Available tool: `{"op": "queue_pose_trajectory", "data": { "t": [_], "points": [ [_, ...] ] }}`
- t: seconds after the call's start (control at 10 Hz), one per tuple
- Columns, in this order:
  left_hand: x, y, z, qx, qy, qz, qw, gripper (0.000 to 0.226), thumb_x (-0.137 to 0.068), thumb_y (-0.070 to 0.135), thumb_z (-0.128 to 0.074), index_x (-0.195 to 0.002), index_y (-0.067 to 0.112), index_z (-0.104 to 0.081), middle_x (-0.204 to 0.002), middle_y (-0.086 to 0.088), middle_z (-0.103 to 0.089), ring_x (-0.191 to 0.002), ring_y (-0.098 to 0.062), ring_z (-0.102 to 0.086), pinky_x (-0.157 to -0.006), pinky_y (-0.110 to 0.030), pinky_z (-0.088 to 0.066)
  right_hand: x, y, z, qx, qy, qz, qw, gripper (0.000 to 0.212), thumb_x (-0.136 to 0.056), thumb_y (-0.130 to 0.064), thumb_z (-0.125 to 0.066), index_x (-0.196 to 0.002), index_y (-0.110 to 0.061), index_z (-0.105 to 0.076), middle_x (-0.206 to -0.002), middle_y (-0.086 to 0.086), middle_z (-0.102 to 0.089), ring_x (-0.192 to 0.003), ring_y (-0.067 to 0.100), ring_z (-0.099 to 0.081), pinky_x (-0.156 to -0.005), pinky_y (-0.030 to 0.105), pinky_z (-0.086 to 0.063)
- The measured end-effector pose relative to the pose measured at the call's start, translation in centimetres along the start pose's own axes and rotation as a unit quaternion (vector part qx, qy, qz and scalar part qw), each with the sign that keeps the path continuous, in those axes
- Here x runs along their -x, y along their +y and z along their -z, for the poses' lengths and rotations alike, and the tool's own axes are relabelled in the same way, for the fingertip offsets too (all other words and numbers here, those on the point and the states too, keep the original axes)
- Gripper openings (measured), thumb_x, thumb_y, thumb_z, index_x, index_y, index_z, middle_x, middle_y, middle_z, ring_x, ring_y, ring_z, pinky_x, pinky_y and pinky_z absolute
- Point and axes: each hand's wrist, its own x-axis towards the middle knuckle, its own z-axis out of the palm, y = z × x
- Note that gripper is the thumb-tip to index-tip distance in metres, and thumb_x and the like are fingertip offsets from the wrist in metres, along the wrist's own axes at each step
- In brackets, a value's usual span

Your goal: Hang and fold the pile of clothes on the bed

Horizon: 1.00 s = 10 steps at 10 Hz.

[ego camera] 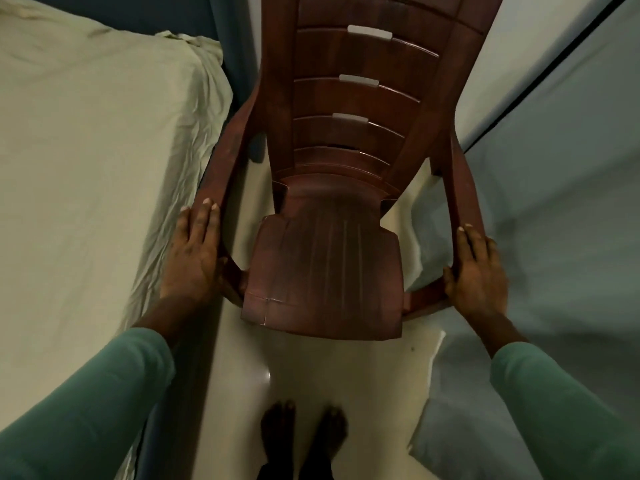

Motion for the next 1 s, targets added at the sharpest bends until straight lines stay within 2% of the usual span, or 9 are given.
{"op": "queue_pose_trajectory", "data": {
  "t": [0.2,0.3,0.4,0.5,0.6,0.7,0.8,0.9,1.0],
  "points": [
    [-11.4,-0.3,0.6,-0.020,-0.005,-0.034,0.999,0.108,-0.094,0.027,-0.073,-0.167,0.018,0.006,-0.174,-0.002,0.014,-0.160,-0.031,0.012,-0.127,-0.055,-0.009,-11.7,-0.5,0.5,0.019,0.007,-0.002,1.000,0.085,-0.091,-0.023,-0.074,-0.161,-0.006,-0.029,-0.166,0.017,-0.029,-0.150,0.048,-0.028,-0.099,0.063,-0.052],
    [-15.5,-0.2,0.6,-0.021,-0.008,-0.033,0.999,0.110,-0.093,0.027,-0.074,-0.167,0.020,0.007,-0.174,-0.001,0.014,-0.160,-0.031,0.012,-0.127,-0.055,-0.011,-16.3,-0.6,0.8,0.035,0.001,0.006,0.999,0.086,-0.091,-0.026,-0.074,-0.161,-0.006,-0.029,-0.168,0.016,-0.028,-0.152,0.046,-0.027,-0.096,0.060,-0.054],
    [-21.8,0.2,0.9,-0.025,0.004,-0.028,0.999,0.111,-0.091,0.026,-0.077,-0.167,0.019,0.004,-0.175,-0.005,0.007,-0.160,-0.035,0.006,-0.127,-0.059,-0.016,-23.5,-0.6,1.2,0.058,0.005,0.024,0.998,0.089,-0.091,-0.030,-0.074,-0.162,-0.007,-0.027,-0.170,0.015,-0.023,-0.155,0.042,-0.024,-0.103,0.058,-0.050],
    [-24.9,0.4,1.2,-0.033,0.007,-0.026,0.999,0.111,-0.090,0.025,-0.078,-0.167,0.018,0.002,-0.175,-0.007,0.003,-0.160,-0.037,0.003,-0.127,-0.060,-0.017,-26.6,-0.8,1.4,0.059,0.006,0.020,0.998,0.087,-0.092,-0.030,-0.073,-0.162,-0.007,-0.028,-0.170,0.015,-0.024,-0.155,0.042,-0.024,-0.104,0.057,-0.050],
    [-26.2,0.6,0.8,-0.043,0.033,-0.023,0.998,0.110,-0.089,0.025,-0.078,-0.167,0.017,-0.001,-0.175,-0.009,-0.002,-0.160,-0.038,0.001,-0.127,-0.059,-0.017,-28.4,-0.5,0.8,0.070,0.040,0.018,0.997,0.080,-0.096,-0.034,-0.066,-0.162,-0.007,-0.029,-0.169,0.016,-0.026,-0.155,0.040,-0.025,-0.103,0.056,-0.051],
    [-25.6,0.4,0.8,-0.040,0.025,-0.031,0.998,0.112,-0.088,0.025,-0.079,-0.167,0.017,-0.001,-0.175,-0.009,-0.002,-0.160,-0.038,0.000,-0.127,-0.060,-0.018,-27.9,-0.2,0.8,0.072,0.032,0.026,0.997,0.084,-0.095,-0.038,-0.066,-0.162,-0.007,-0.027,-0.169,0.017,-0.025,-0.155,0.041,-0.024,-0.104,0.056,-0.050],
    [-25.7,0.7,0.9,-0.044,-0.009,-0.026,0.999,0.116,-0.088,0.028,-0.079,-0.167,0.019,0.005,-0.175,-0.007,0.006,-0.160,-0.037,0.004,-0.126,-0.061,-0.019,-27.3,0.0,1.1,0.060,-0.003,0.030,0.998,0.093,-0.092,-0.046,-0.067,-0.164,-0.007,-0.022,-0.171,0.017,-0.019,-0.157,0.042,-0.017,-0.110,0.059,-0.044],
    [-26.0,1.1,2.2,-0.041,-0.049,-0.013,0.998,0.117,-0.091,0.039,-0.075,-0.165,0.022,0.015,-0.173,-0.005,0.016,-0.160,-0.034,0.011,-0.127,-0.060,-0.015,-27.2,-0.5,2.4,0.047,-0.046,0.026,0.997,0.101,-0.090,-0.055,-0.067,-0.166,-0.012,-0.015,-0.173,0.014,-0.007,-0.159,0.039,-0.005,-0.117,0.060,-0.035],
    [-24.7,1.9,5.0,-0.011,-0.069,-0.028,0.997,0.103,-0.099,0.053,-0.058,-0.164,0.022,0.016,-0.172,-0.004,0.021,-0.160,-0.027,0.015,-0.129,-0.056,-0.007,-26.3,-1.5,4.5,0.013,-0.091,0.056,0.994,0.103,-0.089,-0.058,-0.068,-0.166,-0.021,-0.012,-0.174,0.008,0.008,-0.160,0.034,0.007,-0.125,0.061,-0.019]
  ]
}}
